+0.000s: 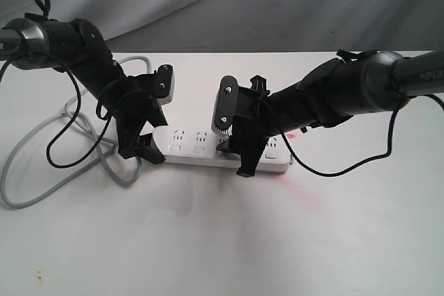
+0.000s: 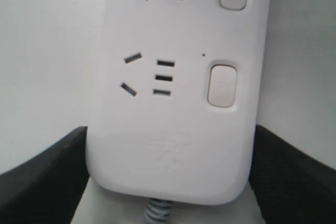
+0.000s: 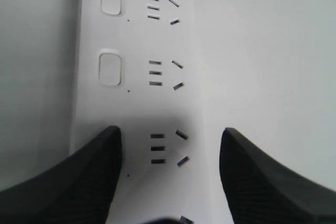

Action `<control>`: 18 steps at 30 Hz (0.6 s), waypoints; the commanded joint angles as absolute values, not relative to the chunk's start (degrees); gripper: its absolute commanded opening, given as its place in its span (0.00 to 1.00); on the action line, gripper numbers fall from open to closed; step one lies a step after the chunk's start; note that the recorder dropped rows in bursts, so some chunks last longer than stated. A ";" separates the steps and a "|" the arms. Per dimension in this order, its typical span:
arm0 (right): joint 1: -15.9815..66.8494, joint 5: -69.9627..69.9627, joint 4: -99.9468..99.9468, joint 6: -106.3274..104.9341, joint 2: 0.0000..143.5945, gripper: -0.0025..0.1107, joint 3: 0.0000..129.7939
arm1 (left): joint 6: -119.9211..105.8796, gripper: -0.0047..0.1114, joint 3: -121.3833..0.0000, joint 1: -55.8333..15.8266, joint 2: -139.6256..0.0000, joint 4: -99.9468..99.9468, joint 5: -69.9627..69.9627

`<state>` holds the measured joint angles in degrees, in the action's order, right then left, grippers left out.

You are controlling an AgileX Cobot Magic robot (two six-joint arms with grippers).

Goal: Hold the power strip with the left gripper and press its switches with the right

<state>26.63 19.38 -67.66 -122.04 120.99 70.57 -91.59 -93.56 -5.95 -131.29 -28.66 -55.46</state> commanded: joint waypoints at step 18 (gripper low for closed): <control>26.46 18.31 -66.55 -120.57 113.27 0.49 69.12 | -91.86 0.64 -93.50 -5.94 -131.38 -27.30 -53.95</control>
<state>27.39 18.29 -66.95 -121.60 114.30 69.25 -91.70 -93.56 -5.95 -131.29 -28.55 -55.37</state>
